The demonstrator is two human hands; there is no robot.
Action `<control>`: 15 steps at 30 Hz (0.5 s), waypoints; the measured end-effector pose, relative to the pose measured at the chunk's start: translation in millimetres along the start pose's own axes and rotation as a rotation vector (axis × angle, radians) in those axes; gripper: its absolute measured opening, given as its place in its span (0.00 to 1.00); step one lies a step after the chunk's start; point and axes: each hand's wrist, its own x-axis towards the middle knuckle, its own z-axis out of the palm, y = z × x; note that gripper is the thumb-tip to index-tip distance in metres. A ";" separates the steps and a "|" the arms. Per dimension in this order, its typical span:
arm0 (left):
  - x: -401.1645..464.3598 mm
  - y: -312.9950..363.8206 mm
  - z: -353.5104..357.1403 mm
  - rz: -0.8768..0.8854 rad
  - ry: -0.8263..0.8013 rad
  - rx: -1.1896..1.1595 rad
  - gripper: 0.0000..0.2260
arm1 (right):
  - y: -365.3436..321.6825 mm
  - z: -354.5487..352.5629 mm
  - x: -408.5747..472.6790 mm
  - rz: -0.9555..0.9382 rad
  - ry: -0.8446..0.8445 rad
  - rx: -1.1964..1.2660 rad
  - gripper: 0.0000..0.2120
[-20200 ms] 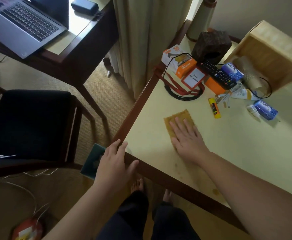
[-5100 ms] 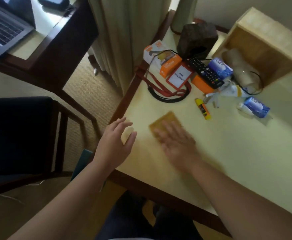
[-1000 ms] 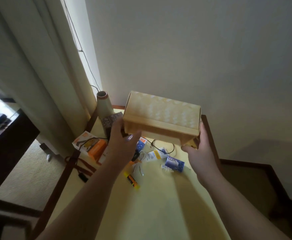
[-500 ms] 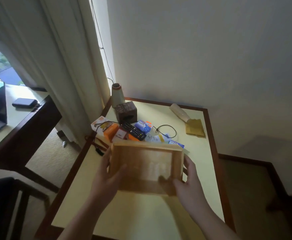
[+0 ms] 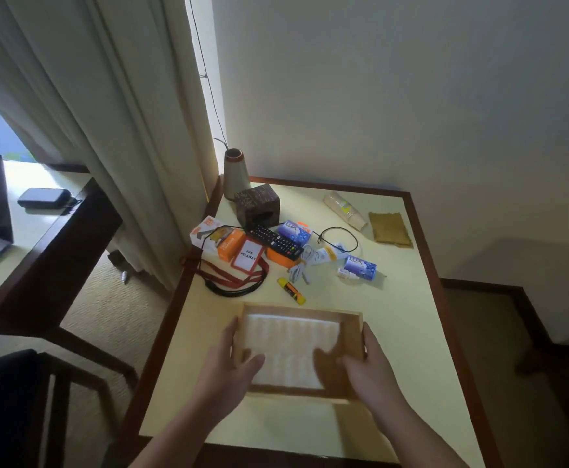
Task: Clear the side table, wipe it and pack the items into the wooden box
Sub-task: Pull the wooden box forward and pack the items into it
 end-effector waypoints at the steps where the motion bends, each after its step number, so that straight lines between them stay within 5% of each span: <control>1: 2.7 -3.1 -1.4 -0.013 -0.013 -0.004 0.41 | 12.0 2.7 11.2 0.003 -0.003 0.006 0.45; 15: 16.1 -8.7 10.9 -0.085 0.041 0.082 0.31 | -4.3 -7.2 8.5 -0.019 -0.045 -0.181 0.44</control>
